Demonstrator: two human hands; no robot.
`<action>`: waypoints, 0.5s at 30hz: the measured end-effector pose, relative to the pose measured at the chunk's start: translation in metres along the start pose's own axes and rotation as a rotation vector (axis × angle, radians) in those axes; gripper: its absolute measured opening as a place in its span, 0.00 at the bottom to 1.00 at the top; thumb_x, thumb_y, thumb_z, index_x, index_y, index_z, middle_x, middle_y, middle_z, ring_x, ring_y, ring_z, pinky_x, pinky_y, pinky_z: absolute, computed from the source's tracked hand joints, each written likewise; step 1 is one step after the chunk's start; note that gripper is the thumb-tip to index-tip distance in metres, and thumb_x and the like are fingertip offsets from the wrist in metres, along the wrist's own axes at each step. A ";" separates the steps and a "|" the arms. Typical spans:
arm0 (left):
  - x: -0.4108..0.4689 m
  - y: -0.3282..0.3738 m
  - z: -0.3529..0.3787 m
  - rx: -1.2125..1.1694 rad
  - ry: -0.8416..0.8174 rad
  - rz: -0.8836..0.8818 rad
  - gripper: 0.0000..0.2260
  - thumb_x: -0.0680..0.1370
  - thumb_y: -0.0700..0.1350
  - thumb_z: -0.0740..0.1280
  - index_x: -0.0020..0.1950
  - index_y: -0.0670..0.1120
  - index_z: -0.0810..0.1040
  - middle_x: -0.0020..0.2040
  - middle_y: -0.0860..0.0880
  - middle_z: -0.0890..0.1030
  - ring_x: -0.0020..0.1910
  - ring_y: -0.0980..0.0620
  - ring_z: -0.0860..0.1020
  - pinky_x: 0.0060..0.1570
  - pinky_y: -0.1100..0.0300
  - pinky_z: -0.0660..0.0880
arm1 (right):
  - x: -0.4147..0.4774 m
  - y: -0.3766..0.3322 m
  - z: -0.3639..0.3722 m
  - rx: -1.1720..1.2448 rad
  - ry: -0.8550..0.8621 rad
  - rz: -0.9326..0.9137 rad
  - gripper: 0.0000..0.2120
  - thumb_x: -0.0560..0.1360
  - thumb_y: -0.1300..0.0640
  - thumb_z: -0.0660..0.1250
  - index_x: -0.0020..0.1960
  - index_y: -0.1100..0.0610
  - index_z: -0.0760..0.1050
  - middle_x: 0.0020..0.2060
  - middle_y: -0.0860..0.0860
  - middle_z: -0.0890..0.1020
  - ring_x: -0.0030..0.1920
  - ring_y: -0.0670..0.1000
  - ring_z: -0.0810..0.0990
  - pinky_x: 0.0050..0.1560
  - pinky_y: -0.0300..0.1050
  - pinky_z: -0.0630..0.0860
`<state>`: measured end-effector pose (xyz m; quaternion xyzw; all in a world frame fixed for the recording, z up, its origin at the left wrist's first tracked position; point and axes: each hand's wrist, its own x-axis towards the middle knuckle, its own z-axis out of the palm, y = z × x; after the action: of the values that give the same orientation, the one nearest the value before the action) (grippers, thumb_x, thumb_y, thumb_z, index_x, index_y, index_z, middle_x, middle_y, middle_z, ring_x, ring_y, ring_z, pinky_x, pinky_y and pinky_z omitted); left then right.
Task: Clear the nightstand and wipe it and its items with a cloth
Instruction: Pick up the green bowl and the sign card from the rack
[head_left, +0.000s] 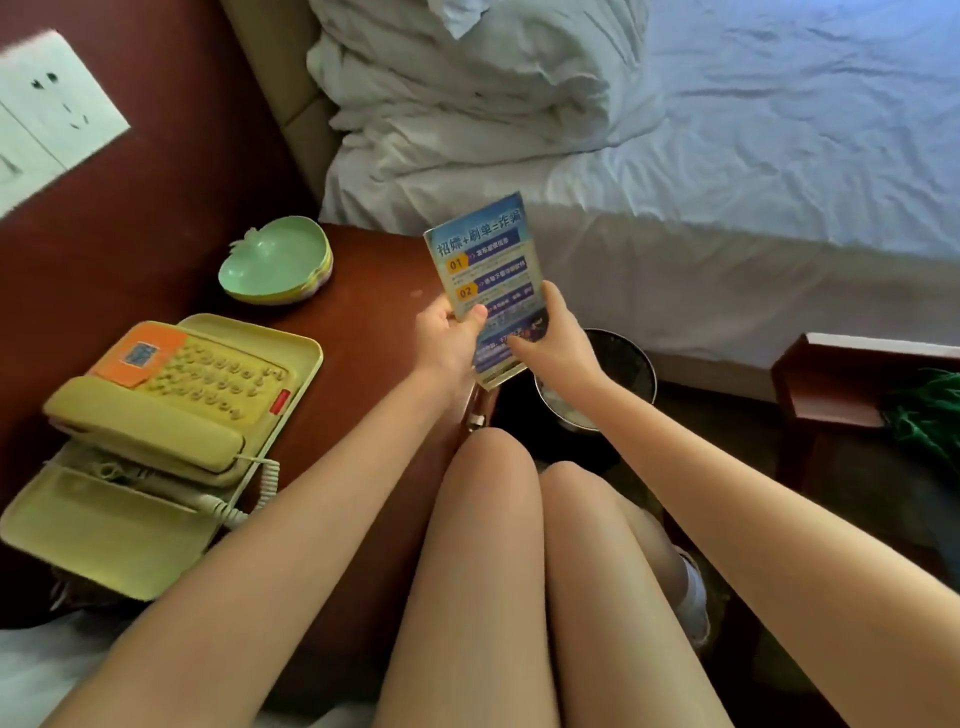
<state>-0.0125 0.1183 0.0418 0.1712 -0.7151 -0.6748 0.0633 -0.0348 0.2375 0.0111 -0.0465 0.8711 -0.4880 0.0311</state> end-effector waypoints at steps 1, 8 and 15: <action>0.007 -0.002 -0.008 0.022 0.028 0.012 0.05 0.79 0.37 0.63 0.53 0.44 0.75 0.44 0.52 0.78 0.39 0.61 0.77 0.36 0.72 0.75 | 0.006 -0.003 0.010 -0.008 -0.021 -0.005 0.23 0.73 0.60 0.69 0.64 0.53 0.64 0.55 0.50 0.79 0.49 0.47 0.80 0.46 0.46 0.80; 0.043 -0.029 -0.052 0.165 0.215 0.101 0.03 0.78 0.39 0.65 0.49 0.45 0.77 0.44 0.50 0.81 0.45 0.52 0.80 0.50 0.54 0.78 | 0.040 -0.022 0.083 -0.004 -0.151 0.022 0.39 0.66 0.51 0.73 0.69 0.54 0.55 0.60 0.48 0.76 0.57 0.48 0.77 0.50 0.44 0.78; 0.066 -0.046 -0.077 0.284 0.334 0.189 0.09 0.79 0.40 0.64 0.56 0.41 0.79 0.51 0.46 0.82 0.50 0.49 0.80 0.53 0.54 0.77 | 0.057 -0.032 0.132 -0.112 -0.206 -0.012 0.57 0.68 0.44 0.73 0.76 0.60 0.34 0.76 0.54 0.56 0.74 0.54 0.57 0.71 0.59 0.58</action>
<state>-0.0417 0.0221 -0.0065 0.2198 -0.7952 -0.5210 0.2187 -0.0771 0.1027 -0.0307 -0.1033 0.8889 -0.4312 0.1149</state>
